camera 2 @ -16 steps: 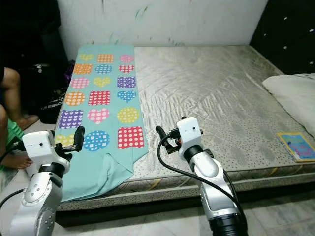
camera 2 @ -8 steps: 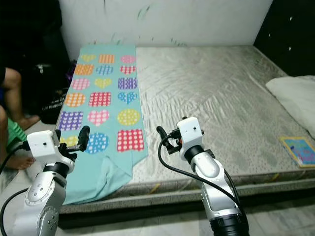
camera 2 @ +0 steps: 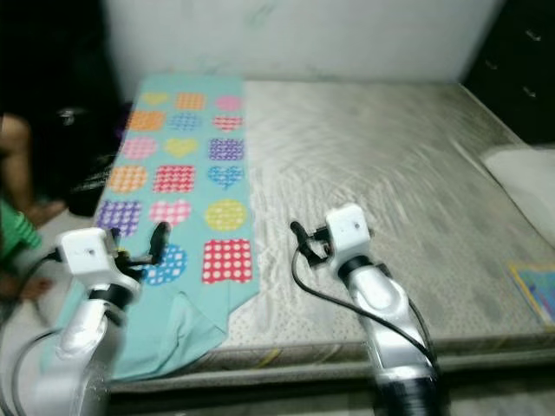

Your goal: Clean up the room

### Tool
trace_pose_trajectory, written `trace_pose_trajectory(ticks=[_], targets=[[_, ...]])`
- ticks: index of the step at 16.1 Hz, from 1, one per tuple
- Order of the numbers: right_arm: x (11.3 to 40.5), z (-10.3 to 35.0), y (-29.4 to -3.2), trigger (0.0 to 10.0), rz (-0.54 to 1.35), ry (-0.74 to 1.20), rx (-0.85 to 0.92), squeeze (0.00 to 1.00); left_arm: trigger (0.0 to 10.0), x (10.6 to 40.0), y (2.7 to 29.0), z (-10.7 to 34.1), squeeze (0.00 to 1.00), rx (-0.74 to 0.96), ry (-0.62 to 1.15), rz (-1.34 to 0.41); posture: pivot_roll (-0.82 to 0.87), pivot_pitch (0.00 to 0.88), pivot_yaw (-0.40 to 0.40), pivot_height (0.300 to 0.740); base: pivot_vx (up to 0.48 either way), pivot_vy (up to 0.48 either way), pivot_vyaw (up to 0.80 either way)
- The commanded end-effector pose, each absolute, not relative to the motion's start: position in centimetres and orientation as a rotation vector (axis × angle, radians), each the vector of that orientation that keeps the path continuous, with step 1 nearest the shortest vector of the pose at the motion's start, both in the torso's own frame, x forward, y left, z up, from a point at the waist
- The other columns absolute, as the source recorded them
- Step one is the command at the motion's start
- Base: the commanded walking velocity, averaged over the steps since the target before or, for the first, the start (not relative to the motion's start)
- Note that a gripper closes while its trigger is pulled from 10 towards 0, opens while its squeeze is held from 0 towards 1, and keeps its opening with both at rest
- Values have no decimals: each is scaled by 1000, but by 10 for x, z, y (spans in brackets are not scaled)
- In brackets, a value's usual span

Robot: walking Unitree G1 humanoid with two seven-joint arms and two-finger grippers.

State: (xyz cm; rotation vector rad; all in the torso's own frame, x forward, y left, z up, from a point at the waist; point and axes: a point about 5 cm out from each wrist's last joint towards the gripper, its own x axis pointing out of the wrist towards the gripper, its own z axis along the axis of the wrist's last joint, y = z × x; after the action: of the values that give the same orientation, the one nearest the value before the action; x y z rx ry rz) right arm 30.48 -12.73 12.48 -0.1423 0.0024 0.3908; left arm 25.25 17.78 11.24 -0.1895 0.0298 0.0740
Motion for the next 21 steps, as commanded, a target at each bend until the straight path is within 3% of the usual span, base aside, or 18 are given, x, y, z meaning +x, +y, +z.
trace_pose_trajectory(ticks=[1,3,21], targets=[[302,121,-133,10000,383,17,-158,0,10000,253,174,113,0,-199,32,62,-124,25,-38,740,0,0,0],[302,120,-134,10000,380,19,-161,0,10000,254,174,112,0,-228,37,60,-124,24,-38,740,0,133,0],[302,120,-134,10000,379,19,-162,0,10000,254,173,112,0,-236,45,63,-124,23,-39,740,0,480,0]])
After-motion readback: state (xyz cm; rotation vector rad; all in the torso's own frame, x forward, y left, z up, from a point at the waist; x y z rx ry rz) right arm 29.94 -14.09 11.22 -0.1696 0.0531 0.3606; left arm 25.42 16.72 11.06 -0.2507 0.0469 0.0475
